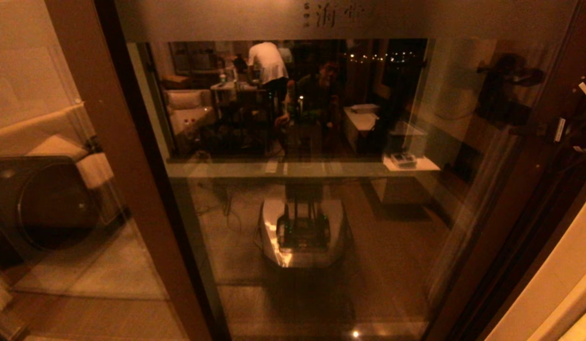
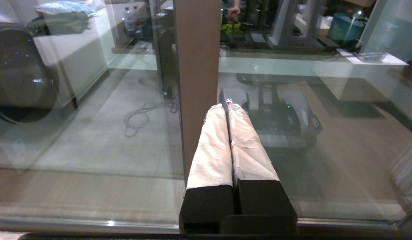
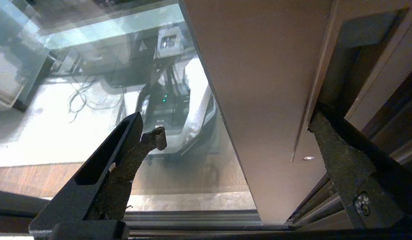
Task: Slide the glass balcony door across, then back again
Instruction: Open the slid door
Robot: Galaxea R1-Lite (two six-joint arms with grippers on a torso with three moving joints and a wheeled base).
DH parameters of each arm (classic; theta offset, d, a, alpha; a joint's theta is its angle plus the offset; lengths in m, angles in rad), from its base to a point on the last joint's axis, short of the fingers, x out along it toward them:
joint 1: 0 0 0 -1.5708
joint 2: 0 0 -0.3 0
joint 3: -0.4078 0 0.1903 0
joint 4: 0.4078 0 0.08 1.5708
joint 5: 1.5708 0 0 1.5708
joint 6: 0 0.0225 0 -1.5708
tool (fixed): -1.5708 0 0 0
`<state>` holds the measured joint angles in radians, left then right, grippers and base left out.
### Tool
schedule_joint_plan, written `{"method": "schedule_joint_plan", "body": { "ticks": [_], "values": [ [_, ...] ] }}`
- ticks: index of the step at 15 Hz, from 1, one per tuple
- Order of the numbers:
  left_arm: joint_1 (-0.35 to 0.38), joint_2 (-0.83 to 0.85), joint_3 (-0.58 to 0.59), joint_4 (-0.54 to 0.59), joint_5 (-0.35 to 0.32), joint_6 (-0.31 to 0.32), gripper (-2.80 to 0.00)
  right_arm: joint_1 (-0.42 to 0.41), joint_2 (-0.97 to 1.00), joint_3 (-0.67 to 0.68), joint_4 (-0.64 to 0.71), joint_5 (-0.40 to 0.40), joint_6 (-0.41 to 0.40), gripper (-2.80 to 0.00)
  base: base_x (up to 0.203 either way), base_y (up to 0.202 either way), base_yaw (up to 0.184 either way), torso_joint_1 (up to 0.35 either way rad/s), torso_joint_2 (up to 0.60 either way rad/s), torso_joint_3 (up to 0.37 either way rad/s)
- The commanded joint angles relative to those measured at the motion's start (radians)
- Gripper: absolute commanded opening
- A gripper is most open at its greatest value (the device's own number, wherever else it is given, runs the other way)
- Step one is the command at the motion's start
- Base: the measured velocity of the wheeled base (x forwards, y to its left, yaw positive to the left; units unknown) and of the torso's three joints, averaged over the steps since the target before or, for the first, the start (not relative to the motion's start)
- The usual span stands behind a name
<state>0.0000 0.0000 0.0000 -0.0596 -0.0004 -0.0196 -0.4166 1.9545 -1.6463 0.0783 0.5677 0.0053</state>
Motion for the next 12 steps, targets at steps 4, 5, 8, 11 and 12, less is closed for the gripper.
{"method": "schedule_joint_plan", "body": {
  "ticks": [4,5,8,11,12],
  "values": [
    [0.000,0.000,0.021,-0.001,0.000,0.000,-2.80,0.007,-0.008,0.007,0.003,0.006,0.001,0.00,0.000,0.000,0.000,0.000,0.00,0.000],
    [0.001,0.000,0.021,0.000,0.000,0.000,-2.80,0.009,-0.010,0.010,0.003,0.006,0.001,0.00,0.000,0.000,0.000,0.000,0.00,0.000],
    [0.001,0.000,0.021,-0.001,0.000,0.000,-2.80,0.029,-0.026,0.051,-0.028,0.004,0.001,0.00,0.000,0.000,0.000,0.000,0.00,0.000],
    [0.001,0.000,0.021,-0.001,0.000,0.000,-2.80,0.072,-0.054,0.133,-0.109,-0.003,0.001,0.00,0.000,0.000,0.000,0.000,0.00,0.000],
    [0.000,0.000,0.021,-0.002,0.000,0.000,-2.80,0.079,-0.060,0.143,-0.124,-0.005,0.001,0.00,0.000,0.000,0.000,0.000,0.00,0.000]
  ]
}}
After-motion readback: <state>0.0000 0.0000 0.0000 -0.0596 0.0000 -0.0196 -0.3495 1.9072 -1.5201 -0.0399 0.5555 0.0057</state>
